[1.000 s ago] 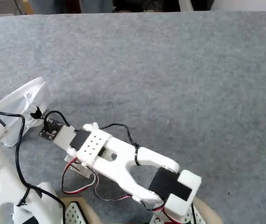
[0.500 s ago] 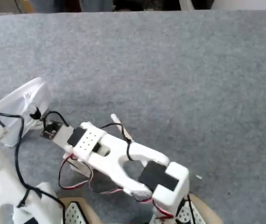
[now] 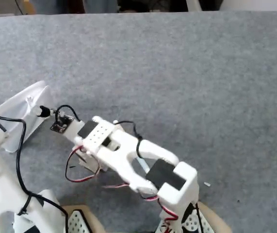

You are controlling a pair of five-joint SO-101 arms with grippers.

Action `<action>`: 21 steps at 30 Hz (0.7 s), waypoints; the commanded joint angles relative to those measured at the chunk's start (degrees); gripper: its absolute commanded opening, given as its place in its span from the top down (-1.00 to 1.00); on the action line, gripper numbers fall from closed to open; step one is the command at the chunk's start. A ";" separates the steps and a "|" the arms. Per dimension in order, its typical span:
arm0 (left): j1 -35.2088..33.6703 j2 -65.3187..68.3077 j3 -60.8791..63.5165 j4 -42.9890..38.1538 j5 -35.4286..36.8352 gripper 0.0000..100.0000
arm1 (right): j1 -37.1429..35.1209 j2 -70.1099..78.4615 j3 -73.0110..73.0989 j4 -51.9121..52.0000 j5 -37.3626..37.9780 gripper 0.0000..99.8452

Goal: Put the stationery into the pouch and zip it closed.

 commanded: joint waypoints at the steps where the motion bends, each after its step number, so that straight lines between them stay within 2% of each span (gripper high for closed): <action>1: -0.04 -1.32 -1.80 -0.62 0.26 0.94 | 5.27 -0.66 -0.48 0.97 1.23 0.98; 6: -0.04 -1.23 -1.45 -0.62 0.26 0.94 | 7.82 -6.90 -0.75 2.99 1.32 0.98; 16: 0.57 -1.23 -1.80 -0.35 -1.41 0.94 | 12.13 -39.52 -2.42 2.46 1.32 0.98; 21: 11.38 -1.76 -3.82 1.76 -1.85 0.94 | 13.71 -54.37 -5.76 2.46 1.32 0.98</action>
